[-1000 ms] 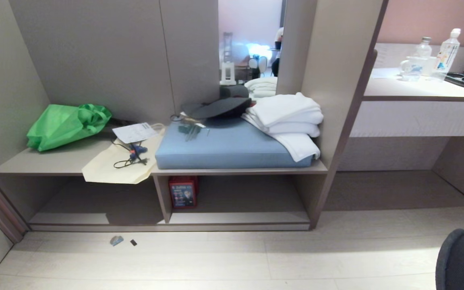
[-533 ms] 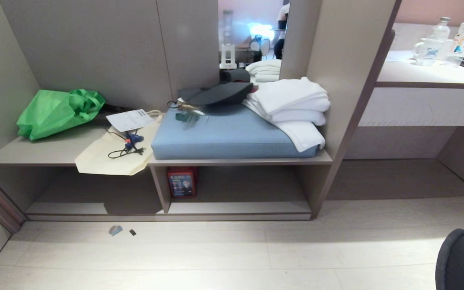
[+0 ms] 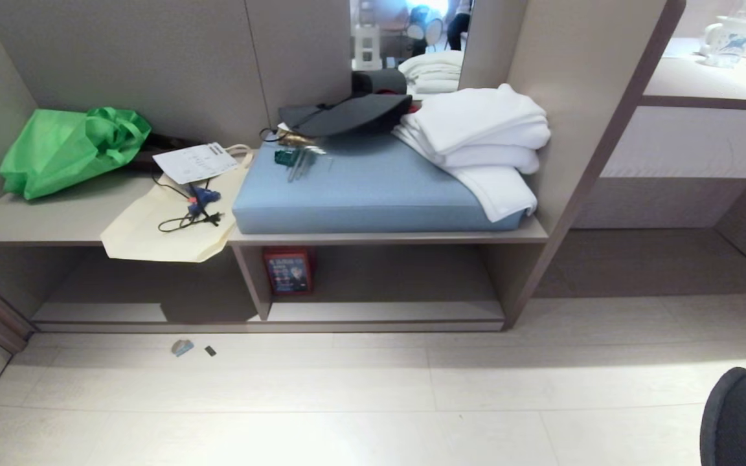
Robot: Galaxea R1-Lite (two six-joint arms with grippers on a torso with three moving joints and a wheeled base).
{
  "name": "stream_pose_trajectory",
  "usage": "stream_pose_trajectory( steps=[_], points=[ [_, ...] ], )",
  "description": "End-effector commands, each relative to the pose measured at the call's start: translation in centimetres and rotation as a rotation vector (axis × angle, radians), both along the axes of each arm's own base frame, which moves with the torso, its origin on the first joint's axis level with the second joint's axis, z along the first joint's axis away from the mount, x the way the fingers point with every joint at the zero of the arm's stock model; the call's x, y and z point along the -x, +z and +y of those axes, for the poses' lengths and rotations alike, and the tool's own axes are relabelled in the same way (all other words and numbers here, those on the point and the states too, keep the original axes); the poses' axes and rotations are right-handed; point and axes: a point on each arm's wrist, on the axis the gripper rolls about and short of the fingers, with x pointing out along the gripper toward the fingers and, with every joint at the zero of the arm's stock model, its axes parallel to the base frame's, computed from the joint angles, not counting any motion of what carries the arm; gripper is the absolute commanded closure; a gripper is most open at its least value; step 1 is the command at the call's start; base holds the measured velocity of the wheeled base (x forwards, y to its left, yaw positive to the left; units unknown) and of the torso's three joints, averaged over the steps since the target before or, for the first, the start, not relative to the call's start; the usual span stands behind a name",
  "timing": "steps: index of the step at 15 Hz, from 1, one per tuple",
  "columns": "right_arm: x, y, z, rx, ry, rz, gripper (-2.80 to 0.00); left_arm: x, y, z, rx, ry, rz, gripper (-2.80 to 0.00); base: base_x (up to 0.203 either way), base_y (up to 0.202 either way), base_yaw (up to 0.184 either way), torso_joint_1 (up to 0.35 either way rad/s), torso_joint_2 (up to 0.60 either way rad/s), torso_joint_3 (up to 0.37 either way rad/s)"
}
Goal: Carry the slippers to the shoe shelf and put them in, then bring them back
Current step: Place the slippers into the shoe cabinet
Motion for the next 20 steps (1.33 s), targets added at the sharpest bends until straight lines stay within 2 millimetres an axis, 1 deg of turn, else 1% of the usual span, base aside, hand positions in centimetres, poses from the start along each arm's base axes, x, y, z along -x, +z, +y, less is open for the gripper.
stream_pose_trajectory(
  steps=[1, 20],
  points=[
    [-0.01, 0.00, 0.00, 0.000, 0.000, 0.002, 0.00, -0.01, 0.01, 0.00, 0.000, 0.000, 0.001, 0.00, 0.000, 0.000, 0.000, 0.005, 0.00, -0.193],
    [-0.01, 0.00, 0.00, 0.000, -0.002, 0.002, 0.00, -0.01, 0.01, 0.00, 0.000, 0.000, 0.001, 0.00, 0.000, 0.000, 0.000, 0.004, 0.00, -0.197]
  ],
)
